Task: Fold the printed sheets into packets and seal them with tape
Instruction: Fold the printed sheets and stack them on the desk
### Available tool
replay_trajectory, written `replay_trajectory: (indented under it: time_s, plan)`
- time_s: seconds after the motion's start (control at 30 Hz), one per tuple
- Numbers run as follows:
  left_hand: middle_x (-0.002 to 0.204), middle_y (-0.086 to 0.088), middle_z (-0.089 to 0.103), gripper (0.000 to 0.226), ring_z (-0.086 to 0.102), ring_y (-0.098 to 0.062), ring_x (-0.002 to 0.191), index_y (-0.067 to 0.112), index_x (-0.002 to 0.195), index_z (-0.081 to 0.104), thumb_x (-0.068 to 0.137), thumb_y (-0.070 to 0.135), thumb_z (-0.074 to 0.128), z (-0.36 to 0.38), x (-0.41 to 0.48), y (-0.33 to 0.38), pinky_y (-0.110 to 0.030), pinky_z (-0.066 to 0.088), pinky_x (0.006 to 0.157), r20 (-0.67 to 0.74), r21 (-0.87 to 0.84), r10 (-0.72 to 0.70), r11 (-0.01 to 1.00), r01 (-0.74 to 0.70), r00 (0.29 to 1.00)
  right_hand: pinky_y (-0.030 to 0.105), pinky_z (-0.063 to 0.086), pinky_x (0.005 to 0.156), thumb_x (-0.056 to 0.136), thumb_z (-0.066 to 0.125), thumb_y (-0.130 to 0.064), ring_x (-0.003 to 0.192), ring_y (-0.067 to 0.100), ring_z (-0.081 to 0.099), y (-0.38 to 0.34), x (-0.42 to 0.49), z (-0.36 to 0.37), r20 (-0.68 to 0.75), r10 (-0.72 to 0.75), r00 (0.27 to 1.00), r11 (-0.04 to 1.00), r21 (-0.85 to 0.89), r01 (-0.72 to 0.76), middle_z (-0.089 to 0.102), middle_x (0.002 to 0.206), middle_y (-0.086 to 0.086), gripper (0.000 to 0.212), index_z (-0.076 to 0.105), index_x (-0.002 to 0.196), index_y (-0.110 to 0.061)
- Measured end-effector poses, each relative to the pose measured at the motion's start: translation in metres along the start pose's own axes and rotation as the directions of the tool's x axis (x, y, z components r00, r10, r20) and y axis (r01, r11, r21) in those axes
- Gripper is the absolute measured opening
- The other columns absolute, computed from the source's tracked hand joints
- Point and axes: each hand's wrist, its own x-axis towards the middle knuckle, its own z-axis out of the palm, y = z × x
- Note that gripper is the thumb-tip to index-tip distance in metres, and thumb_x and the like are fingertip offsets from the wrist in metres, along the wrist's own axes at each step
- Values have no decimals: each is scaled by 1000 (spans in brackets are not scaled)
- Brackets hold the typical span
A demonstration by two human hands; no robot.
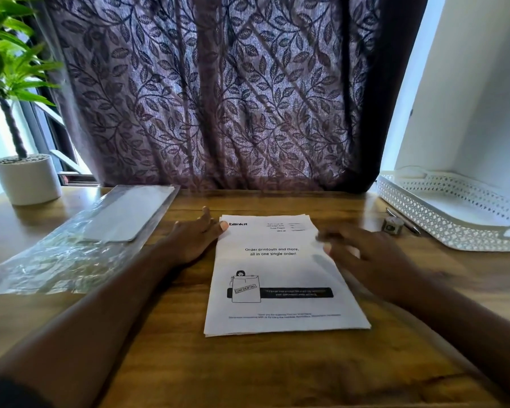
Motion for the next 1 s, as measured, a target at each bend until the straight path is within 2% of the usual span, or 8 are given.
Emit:
replay_trajectory:
  time_s: [0.07,0.13,0.27,0.37,0.47,0.67,0.83,1.0]
  plan:
    - [163,-6,24,73,14,-31,153,16,160,2,103,57,22,1,2,3,-48,0,122,8,12,-17,1000,17,1000,14,46,78,106,45,-31,93,-1,62,8,24,16,98,222,970,973,44,-228,66,98,-14,16,61,108,-27]
    - [163,-4,25,76,15,-29,153,15,160,0,102,60,19,5,9,3,-50,-3,122,23,24,-22,999,21,999,34,48,94,107,41,-30,108,18,63,15,43,28,196,315,928,946,9,-323,68,116,-2,23,61,118,-23]
    - [164,-1,23,80,16,-26,153,12,159,-2,101,63,18,10,24,6,-52,-7,121,25,30,-10,1000,9,1000,35,35,107,108,35,-39,137,33,46,23,72,46,172,450,876,892,-50,-448,47,152,17,51,42,149,-9]
    - [163,-3,27,82,19,-26,152,11,158,-1,100,64,24,14,31,-2,-50,-3,122,11,-32,12,999,-12,1000,35,40,87,106,35,-44,121,36,57,35,79,60,114,425,898,902,-140,-409,61,135,21,49,51,136,-7]
    - [160,2,33,87,25,-22,150,11,158,-4,99,64,32,17,33,-10,-49,-2,123,23,-17,63,998,-62,998,33,40,84,105,39,-42,116,33,59,44,75,62,66,398,915,906,-182,-382,64,129,16,46,55,132,-9]
    - [158,7,36,88,32,-21,148,12,158,-5,99,62,37,20,33,-12,-49,2,124,40,46,101,994,-103,994,36,51,71,101,48,-43,75,24,63,51,70,60,2,354,935,928,-120,-352,70,82,3,38,64,84,-13]
    - [158,7,37,91,33,-21,147,14,158,-4,96,68,35,20,33,-13,-49,6,124,32,47,102,994,-104,994,29,42,71,95,57,-19,87,27,66,63,92,53,-237,395,887,892,-133,-433,75,95,6,19,75,97,-14]
    - [163,8,25,126,26,-20,150,18,158,-10,68,97,32,19,32,-15,-51,5,124,89,96,106,989,-114,990,41,56,71,85,63,-24,73,26,63,77,113,52,-86,570,817,813,-85,-576,71,76,10,24,71,71,-6]
